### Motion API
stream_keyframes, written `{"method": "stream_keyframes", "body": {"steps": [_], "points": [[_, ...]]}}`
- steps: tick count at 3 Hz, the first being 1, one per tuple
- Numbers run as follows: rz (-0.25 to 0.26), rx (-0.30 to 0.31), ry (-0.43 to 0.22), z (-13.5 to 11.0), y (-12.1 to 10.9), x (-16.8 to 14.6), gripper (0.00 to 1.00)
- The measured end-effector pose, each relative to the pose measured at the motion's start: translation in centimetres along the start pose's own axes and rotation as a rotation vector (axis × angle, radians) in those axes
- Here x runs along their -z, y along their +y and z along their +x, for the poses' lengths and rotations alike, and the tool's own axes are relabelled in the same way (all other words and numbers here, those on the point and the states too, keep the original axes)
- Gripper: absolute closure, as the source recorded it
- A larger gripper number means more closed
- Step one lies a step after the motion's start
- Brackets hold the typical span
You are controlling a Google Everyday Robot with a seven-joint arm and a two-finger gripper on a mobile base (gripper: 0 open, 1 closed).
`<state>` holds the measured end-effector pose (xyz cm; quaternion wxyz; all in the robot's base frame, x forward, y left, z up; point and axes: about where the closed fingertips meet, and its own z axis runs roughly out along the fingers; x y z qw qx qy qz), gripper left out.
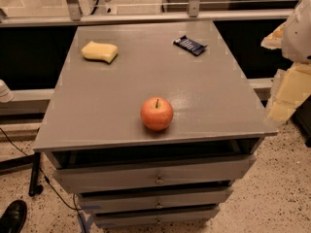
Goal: Move rxbar blueberry near apple
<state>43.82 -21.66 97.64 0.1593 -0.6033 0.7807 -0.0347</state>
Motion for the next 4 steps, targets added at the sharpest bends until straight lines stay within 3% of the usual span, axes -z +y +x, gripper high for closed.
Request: {"method": "stream_keyframes", "body": {"steps": [1, 2, 3, 4], "points": [[0.0, 0.0, 0.0, 0.0, 0.0, 0.0, 0.0], [0.039, -0.015, -0.052, 0.1, -1.0, -0.7, 0.0], [0.107, -0.054, -0.186, 0.0, -5.4, -3.0, 0.0], [0.155, -0.081, -0.336, -1.9, -11.7, -6.2, 0.0]]}}
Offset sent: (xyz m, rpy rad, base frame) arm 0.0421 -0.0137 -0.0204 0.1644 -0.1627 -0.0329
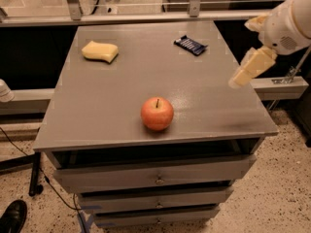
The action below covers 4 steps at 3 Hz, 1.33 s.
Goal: Move rxbar blueberry near apple
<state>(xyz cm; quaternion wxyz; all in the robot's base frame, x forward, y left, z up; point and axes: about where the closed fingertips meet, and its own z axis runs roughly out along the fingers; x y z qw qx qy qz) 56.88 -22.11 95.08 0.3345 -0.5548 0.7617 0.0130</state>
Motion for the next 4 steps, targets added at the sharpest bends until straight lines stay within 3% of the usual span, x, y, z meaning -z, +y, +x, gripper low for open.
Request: {"method": "stream_keyframes", "body": {"steps": [1, 2, 3, 4], "points": [[0.014, -0.043, -0.133, -2.1, -5.2, -5.0, 0.0], [0.006, -0.139, -0.24, -3.4, -9.9, -10.1, 0.0], [0.012, -0.253, -0.284, -3.3, -13.5, -14.7, 0.0], [0.022, -0.367, -0.288, -2.1, -15.3, -18.2, 0.0]]}}
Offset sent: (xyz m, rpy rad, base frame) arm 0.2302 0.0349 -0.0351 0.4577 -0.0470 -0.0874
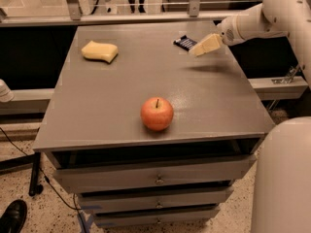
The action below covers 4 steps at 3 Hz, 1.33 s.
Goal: Move rxbar blueberry near apple
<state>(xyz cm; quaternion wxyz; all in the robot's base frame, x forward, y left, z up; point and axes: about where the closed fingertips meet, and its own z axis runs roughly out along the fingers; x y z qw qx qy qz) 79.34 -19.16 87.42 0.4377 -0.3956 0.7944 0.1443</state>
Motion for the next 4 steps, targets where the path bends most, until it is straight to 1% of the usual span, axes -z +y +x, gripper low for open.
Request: {"method": "stream_keyframes", "body": {"steps": [1, 2, 3, 4], "points": [[0.004, -0.077, 0.002, 1.3, -0.9, -2.3, 0.0], [-0.015, -0.122, -0.007, 1.9, -0.7, -4.1, 0.0], [-0.042, -0.126, -0.016, 1.7, -0.2, -5.4, 0.17], [-0.059, -0.115, -0.027, 1.2, 0.1, -6.1, 0.41]]}}
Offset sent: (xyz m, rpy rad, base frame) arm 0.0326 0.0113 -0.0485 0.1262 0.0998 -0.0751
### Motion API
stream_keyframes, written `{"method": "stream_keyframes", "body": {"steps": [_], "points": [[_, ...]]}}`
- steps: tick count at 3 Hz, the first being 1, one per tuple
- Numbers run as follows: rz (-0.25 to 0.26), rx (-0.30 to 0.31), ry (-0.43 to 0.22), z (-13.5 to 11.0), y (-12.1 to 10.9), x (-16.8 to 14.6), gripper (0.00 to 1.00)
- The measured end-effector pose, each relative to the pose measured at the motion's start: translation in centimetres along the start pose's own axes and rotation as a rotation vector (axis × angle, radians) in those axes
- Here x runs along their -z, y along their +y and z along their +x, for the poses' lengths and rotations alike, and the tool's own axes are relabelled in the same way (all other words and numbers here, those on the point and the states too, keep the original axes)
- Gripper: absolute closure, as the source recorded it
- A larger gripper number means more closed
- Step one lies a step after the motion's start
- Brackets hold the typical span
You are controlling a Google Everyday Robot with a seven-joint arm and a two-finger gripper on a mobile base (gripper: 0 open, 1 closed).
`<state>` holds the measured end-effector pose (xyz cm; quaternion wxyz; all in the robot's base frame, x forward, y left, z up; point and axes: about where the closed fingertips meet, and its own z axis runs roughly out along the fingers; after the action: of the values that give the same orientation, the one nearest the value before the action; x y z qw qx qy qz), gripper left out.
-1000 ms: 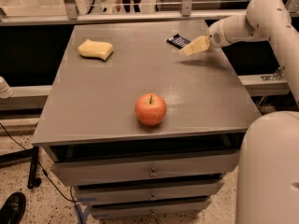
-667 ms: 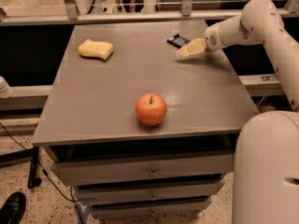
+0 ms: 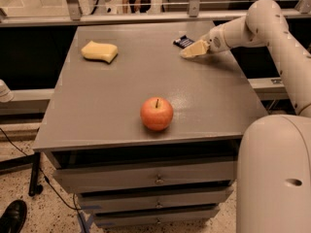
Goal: Move rxbar blueberry near apple
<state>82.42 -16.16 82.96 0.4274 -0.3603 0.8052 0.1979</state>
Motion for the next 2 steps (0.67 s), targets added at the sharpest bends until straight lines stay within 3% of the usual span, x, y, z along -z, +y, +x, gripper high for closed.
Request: {"method": "stream_keyframes", "body": {"steps": [2], "points": [[-0.04, 0.038, -0.03, -1.38, 0.8, 0.19, 0.88]]}}
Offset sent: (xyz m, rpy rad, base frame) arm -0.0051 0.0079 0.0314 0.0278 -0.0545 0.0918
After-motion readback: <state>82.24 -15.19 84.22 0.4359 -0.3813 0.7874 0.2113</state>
